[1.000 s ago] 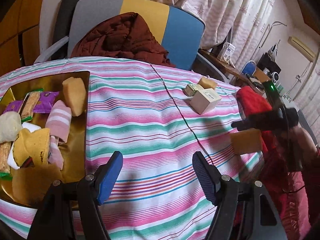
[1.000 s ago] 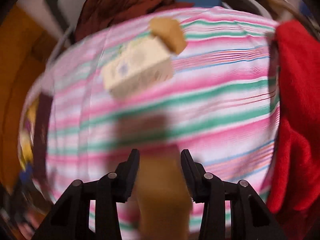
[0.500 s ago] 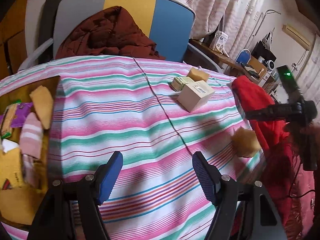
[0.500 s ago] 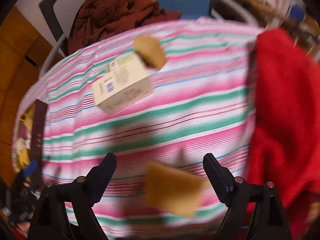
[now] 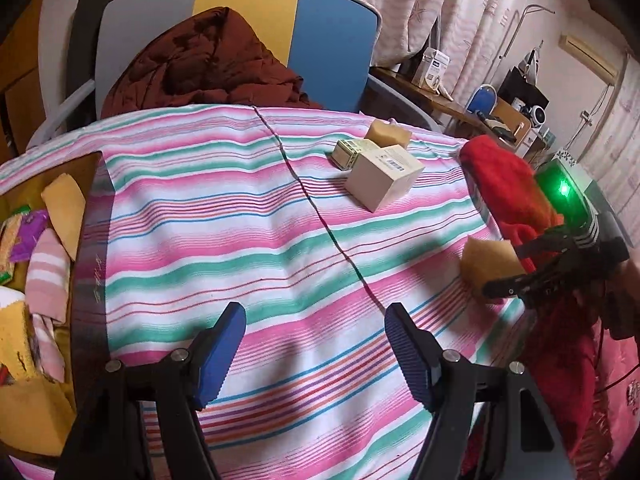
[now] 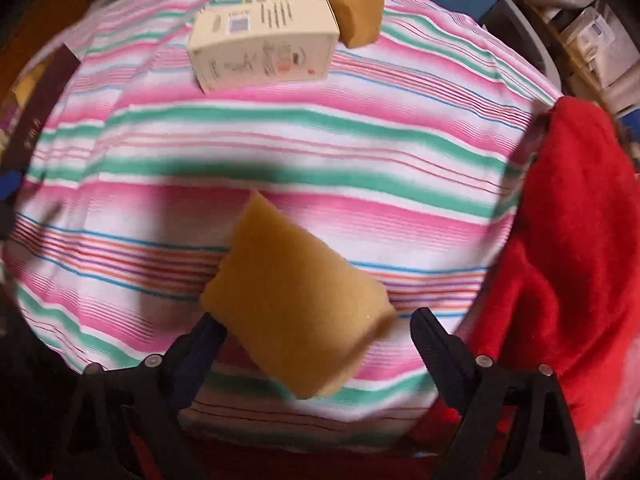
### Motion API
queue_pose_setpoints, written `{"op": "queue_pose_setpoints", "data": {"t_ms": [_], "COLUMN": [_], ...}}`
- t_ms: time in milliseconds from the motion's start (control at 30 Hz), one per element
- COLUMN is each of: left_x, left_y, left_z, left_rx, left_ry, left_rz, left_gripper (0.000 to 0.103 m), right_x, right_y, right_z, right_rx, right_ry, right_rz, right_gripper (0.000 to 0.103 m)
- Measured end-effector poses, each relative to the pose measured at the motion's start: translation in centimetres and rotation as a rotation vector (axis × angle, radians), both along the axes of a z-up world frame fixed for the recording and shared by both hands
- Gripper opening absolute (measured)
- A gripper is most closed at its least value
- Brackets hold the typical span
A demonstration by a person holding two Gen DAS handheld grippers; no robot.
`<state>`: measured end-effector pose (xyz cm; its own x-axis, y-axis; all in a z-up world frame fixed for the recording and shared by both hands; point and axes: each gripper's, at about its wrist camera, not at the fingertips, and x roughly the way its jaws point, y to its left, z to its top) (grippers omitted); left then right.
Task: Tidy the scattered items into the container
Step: 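Grasp another tan sponge with the right tool and lift it, then grasp the white medicine box with the left tool while the right holds the sponge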
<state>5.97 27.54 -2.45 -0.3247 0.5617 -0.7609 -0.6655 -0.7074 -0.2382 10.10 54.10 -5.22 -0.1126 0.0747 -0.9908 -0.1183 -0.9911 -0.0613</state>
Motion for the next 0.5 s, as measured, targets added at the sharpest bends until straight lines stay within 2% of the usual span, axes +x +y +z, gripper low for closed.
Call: {"op": "queue_pose_setpoints", "data": {"t_ms": [67,167,267,367,500], "left_x": [-0.3,-0.6,-0.8,-1.4,-2.7], "left_y": [0.1,0.6,1.8,3.9,7.1], "left_z": [0.0,-0.1,0.0,0.0,-0.5], "left_rx": [0.005,0.005,-0.003,-0.02,-0.049], "left_ry": [-0.004,-0.014,0.004,0.034,0.049], "left_rz": [0.005,0.007,-0.007,-0.027,-0.059], "left_gripper": [0.073,0.073,0.073,0.073,0.073], "right_x": [0.1,0.4,0.6,0.3,0.3], "right_y": [-0.2,-0.2,0.7,3.2,7.1], "right_z": [-0.1,0.4,1.7,3.2,3.7], "right_rx": [-0.027,-0.033,-0.064,-0.143,-0.338], "right_ry": [-0.005,0.02,0.098,0.241,0.422], "right_rz": [0.033,0.039,-0.027,-0.189,-0.472], "right_gripper": [0.078,0.069,0.067,0.067,0.068]}}
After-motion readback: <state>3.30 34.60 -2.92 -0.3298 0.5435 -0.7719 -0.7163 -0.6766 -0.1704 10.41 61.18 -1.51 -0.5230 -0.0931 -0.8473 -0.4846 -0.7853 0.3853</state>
